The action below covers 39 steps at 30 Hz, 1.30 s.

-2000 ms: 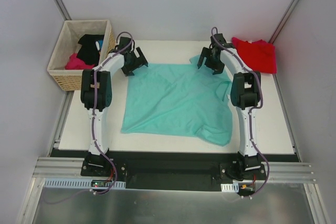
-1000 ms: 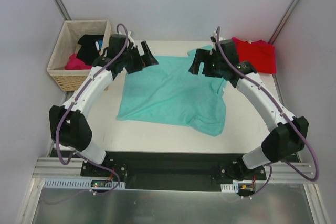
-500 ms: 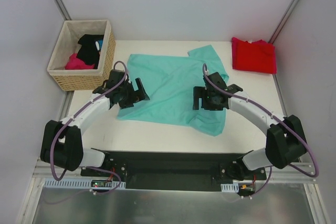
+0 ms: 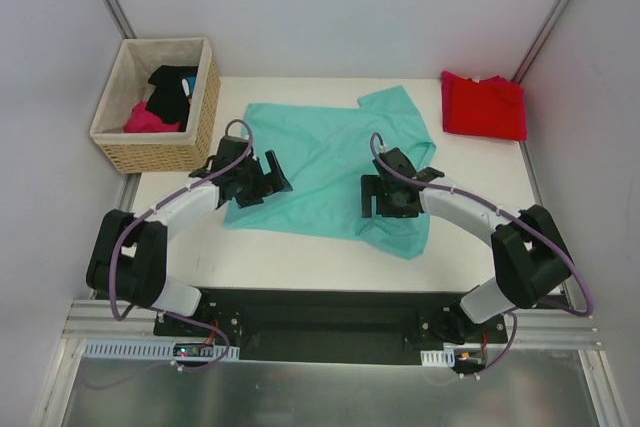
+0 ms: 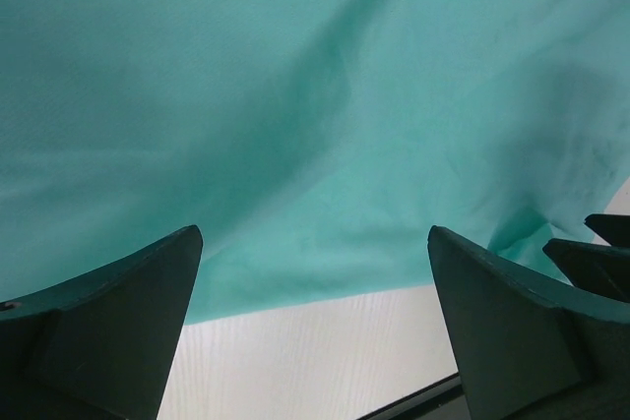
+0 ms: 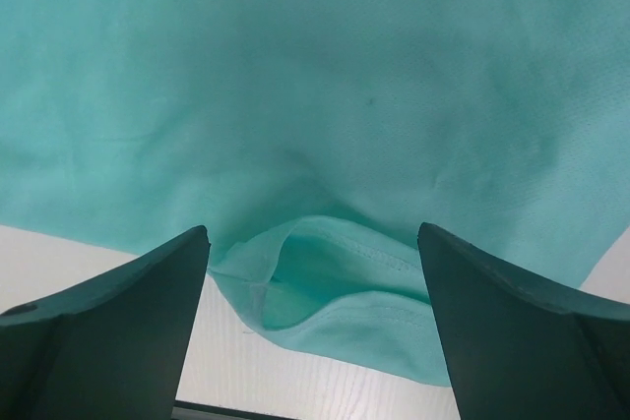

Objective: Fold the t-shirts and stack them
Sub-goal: Flatten out the tshirt

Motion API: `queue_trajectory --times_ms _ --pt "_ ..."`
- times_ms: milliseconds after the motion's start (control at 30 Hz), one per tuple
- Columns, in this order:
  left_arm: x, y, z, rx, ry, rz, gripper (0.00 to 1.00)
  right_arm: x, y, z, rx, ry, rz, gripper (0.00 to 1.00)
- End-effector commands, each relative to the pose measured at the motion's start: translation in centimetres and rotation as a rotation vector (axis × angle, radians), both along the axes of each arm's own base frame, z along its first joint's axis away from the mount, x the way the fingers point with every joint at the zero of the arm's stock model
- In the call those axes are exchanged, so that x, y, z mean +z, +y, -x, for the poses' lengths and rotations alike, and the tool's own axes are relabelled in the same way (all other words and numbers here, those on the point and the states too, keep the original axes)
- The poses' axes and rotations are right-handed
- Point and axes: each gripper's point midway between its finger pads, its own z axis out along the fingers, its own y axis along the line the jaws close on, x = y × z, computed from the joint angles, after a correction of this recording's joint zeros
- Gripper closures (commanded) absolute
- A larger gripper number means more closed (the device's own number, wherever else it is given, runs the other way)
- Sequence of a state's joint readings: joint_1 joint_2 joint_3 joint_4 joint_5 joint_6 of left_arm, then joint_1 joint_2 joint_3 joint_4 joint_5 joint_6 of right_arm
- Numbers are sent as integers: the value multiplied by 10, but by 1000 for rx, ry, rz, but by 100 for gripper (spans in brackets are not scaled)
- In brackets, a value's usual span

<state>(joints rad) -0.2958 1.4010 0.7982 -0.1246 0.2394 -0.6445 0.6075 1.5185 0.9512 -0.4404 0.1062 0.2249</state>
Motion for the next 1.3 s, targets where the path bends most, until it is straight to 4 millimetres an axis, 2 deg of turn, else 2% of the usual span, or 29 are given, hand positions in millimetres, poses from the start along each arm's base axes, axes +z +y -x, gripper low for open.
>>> queue_trajectory --times_ms 0,67,167,333,500,667,800,1067,1267 --pt "20 -48 -26 -95 -88 124 1 16 -1 -16 -31 -72 14 8" --pt "30 -75 -29 -152 -105 167 1 23 -6 -19 -39 -98 26 8" --pt "17 -108 -30 -206 -71 190 1 28 -11 -19 -36 -104 56 7" --pt "3 -133 -23 -239 -46 204 1 23 -17 -14 -33 -91 81 7" --pt "-9 -132 -16 -249 -27 184 1 12 -36 -7 -53 -87 161 7" --pt "-8 -130 -13 -253 -29 183 1 13 -69 -8 -114 -109 330 6" --pt "-9 -130 -12 -253 -26 182 1 11 -85 -12 -124 -100 452 5" --pt "-16 -125 -8 -239 -18 166 1 -21 -64 7 -58 -26 474 5" --pt "-19 -122 -6 -236 -18 158 1 -22 -45 27 2 -29 497 5"
